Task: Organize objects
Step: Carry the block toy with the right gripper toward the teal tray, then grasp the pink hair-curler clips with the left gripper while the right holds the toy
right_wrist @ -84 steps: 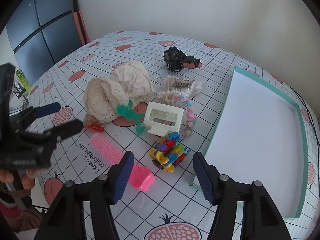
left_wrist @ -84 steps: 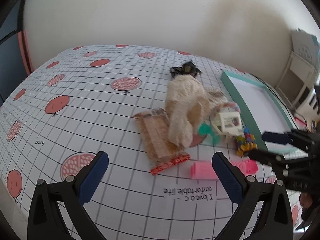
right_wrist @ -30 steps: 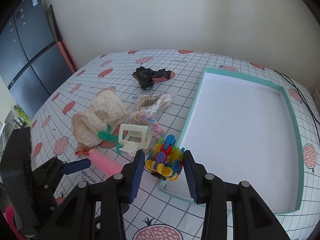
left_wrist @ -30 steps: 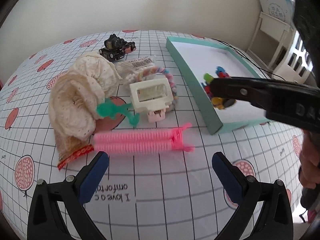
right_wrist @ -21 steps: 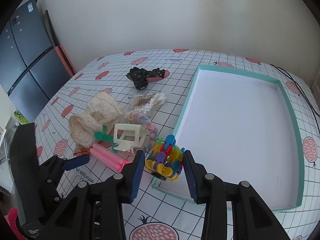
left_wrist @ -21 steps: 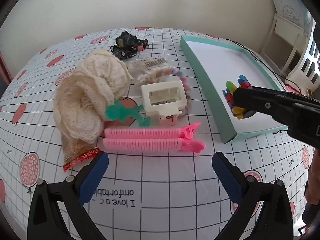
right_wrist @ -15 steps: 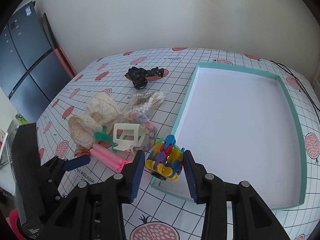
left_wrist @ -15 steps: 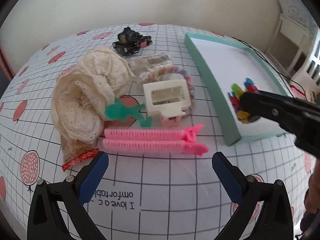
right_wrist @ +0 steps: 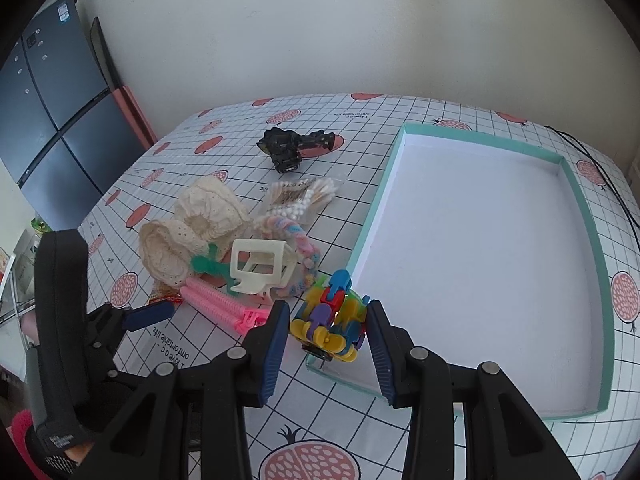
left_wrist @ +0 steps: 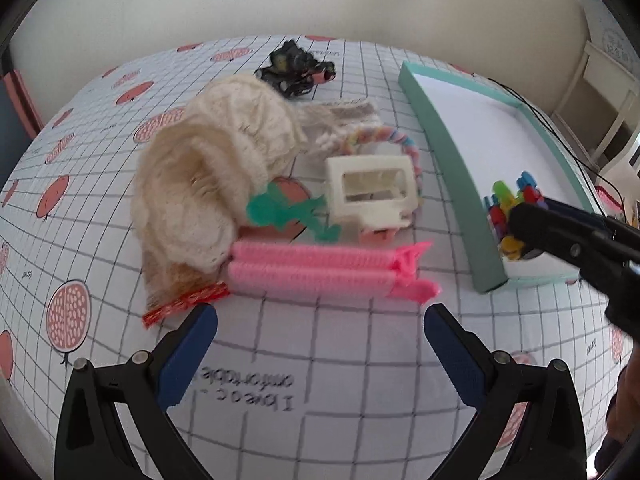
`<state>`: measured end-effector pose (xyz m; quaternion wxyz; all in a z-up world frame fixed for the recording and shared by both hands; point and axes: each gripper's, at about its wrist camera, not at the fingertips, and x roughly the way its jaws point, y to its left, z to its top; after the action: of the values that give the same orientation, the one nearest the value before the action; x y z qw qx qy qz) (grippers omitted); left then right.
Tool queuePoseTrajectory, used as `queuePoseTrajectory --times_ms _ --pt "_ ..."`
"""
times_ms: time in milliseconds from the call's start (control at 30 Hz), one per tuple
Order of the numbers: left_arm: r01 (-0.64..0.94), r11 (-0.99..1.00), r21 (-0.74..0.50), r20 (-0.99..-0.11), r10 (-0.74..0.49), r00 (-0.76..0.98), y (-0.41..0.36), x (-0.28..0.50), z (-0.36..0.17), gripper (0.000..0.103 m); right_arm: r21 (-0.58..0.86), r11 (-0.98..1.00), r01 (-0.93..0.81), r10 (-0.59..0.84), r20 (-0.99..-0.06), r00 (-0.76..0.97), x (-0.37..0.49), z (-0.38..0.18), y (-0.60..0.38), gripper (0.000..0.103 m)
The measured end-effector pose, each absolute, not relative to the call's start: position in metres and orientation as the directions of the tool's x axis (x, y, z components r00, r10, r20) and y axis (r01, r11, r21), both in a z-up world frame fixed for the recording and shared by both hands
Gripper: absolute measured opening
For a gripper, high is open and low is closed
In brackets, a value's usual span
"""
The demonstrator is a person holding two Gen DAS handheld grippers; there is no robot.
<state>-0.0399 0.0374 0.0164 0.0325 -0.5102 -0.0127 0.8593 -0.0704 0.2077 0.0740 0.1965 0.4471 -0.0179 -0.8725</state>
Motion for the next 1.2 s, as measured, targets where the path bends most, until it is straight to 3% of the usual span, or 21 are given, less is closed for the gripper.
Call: queuePoseTrajectory --times_ms 100,200,333,700,933,1200 --pt "-0.015 -1.000 -0.025 -0.878 0.029 -0.478 0.024 -0.033 0.019 0.103 0.207 -0.922 0.327 -0.358 -0.774 -0.522 -0.070 0.073 0.209 0.042" --pt "0.002 -0.996 -0.094 -0.876 0.082 -0.476 0.014 -0.030 0.024 0.103 0.213 -0.920 0.328 -0.364 -0.774 -0.518 -0.071 0.073 0.208 0.042" --pt "-0.026 -0.996 -0.087 -0.863 0.088 -0.497 0.024 -0.032 0.031 0.103 0.205 -0.919 0.338 -0.363 -0.775 -0.518 -0.069 0.074 0.205 0.042" --pt "0.117 -0.953 -0.278 -0.875 0.202 -0.439 0.031 -0.066 0.023 0.102 0.211 -0.922 0.324 -0.361 -0.768 -0.529 -0.067 0.077 0.216 0.042" --pt "0.136 -0.976 -0.172 -0.886 0.092 -0.455 0.044 -0.072 0.023 0.100 0.208 -0.923 0.324 -0.361 -0.762 -0.538 -0.067 0.077 0.222 0.038" --pt "0.125 -0.978 -0.167 -0.878 0.090 -0.471 0.044 -0.072 0.022 0.100 0.232 -0.921 0.314 -0.372 -0.764 -0.527 -0.068 0.071 0.233 0.035"
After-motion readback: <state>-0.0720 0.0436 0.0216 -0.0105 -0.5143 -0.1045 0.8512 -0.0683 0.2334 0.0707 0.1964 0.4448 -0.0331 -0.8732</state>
